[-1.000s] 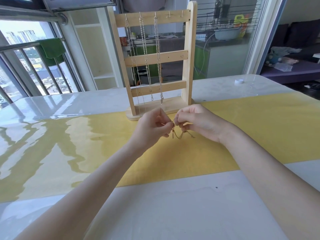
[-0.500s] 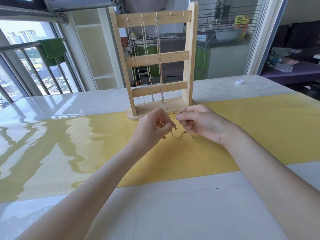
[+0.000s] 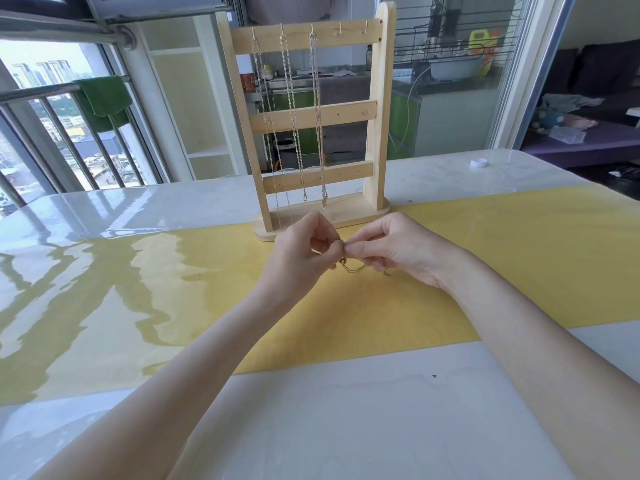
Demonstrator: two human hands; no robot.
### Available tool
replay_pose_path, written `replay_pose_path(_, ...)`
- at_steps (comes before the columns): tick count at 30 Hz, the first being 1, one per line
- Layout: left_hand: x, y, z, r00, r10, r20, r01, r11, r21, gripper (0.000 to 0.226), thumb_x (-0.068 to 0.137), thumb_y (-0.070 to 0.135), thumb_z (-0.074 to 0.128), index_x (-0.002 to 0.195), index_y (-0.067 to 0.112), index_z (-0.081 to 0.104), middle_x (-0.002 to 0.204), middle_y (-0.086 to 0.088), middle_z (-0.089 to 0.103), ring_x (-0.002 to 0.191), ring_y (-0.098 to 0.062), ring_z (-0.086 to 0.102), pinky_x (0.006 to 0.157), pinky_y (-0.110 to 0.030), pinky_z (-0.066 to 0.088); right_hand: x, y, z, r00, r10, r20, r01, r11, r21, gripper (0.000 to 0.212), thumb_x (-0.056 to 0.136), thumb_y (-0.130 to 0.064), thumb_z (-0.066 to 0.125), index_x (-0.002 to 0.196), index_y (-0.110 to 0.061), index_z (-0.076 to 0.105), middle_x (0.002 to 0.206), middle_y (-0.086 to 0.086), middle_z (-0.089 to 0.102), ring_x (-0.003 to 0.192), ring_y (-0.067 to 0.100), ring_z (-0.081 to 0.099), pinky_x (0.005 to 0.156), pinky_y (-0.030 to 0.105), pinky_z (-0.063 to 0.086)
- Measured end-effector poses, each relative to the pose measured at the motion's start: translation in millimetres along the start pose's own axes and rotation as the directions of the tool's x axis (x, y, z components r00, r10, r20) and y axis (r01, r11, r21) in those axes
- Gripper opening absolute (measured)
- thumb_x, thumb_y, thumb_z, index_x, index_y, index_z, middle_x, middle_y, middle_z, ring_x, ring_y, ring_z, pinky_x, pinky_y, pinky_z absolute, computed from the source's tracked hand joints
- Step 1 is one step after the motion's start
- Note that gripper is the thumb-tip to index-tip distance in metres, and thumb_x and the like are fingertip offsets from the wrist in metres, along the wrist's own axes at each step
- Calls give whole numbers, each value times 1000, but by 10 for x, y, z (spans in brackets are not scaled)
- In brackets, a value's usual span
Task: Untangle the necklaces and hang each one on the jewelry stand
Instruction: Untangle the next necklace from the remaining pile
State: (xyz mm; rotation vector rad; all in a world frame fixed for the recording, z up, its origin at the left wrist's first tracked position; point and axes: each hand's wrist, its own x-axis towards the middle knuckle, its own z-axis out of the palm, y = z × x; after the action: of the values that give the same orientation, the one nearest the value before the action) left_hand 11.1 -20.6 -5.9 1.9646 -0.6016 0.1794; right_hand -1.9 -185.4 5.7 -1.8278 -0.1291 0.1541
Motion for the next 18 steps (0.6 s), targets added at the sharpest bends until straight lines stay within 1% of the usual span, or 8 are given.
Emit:
replay_pose_path(2, 7, -16, -9, 999, 54, 5, -54, 997, 53, 25, 86, -2, 58, 74, 18, 48, 67, 5, 58, 57, -6, 56, 46, -8, 36, -13, -9, 9, 999, 12, 32, -11, 1000, -9, 16, 79, -12, 74, 93, -5, 74, 72, 12, 57, 56, 13, 40, 52, 22, 31)
replay_pose_path(3, 15, -17, -14, 996, 92, -2, -91, 992, 88, 27, 85, -2, 58, 74, 20, 47, 68, 7, 56, 59, -8, 56, 45, -9, 36, -15, -11, 12, 999, 13, 38, -13, 1000, -12, 14, 79, -12, 74, 91, -6, 74, 72, 12, 58, 55, 13, 40, 52, 22, 31)
replay_pose_path(6, 37, -38, -25, 985, 173, 8, -172, 972, 161, 27, 85, -2, 57, 82, 20, 42, 69, 7, 52, 58, -14, 51, 45, -11, 37, -6, -11, -4, 1000, 14, 2, -14, 1000, 25, 11, 80, -12, 72, 87, -3, 72, 57, 2, 56, 49, 10, 40, 50, 20, 33)
replay_pose_path(9, 33, -70, -9, 978, 204, 49, -210, 956, 205, 28, 83, -2, 59, 90, 16, 38, 68, 9, 53, 57, -15, 47, 53, -18, 39, 10, -13, -11, 999, 17, -38, -16, 999, 31, 14, 82, -10, 70, 88, 2, 71, 56, 0, 58, 49, 9, 43, 52, 21, 35)
replay_pose_path(11, 25, -71, 13, 980, 194, 52, -201, 951, 234, 31, 80, -2, 60, 91, 16, 38, 67, 11, 54, 57, -14, 47, 55, -17, 39, 1, -31, 17, 998, 12, -55, -12, 1000, -6, 10, 83, -8, 68, 86, 2, 70, 54, -1, 58, 46, 8, 42, 50, 19, 35)
replay_pose_path(14, 40, -64, 20, 993, 118, 20, -119, 959, 259, 26, 78, 0, 63, 92, 13, 45, 66, 12, 53, 56, -8, 48, 57, -19, 39, -3, -63, 79, 995, -25, -97, 19, 998, -62, 7, 83, -6, 68, 81, 1, 70, 50, -2, 55, 41, 8, 37, 42, 17, 30)
replay_pose_path(16, 53, -66, 12, 996, 85, 2, -81, 945, 317, 18, 77, 2, 64, 91, 10, 56, 66, 13, 53, 59, -6, 50, 60, -21, 41, 9, -73, 124, 989, -52, -135, 34, 991, -131, 8, 82, -7, 68, 74, -6, 71, 48, -3, 53, 41, 8, 37, 41, 16, 29)
replay_pose_path(18, 53, -72, 9, 997, 71, 2, -66, 909, 412, 13, 77, 4, 64, 89, 9, 62, 65, 14, 52, 63, -12, 51, 62, -24, 42, 31, -65, 177, 981, -95, -166, 51, 967, -251, 14, 80, -10, 69, 67, -14, 70, 46, -6, 53, 46, 7, 45, 45, 16, 34)
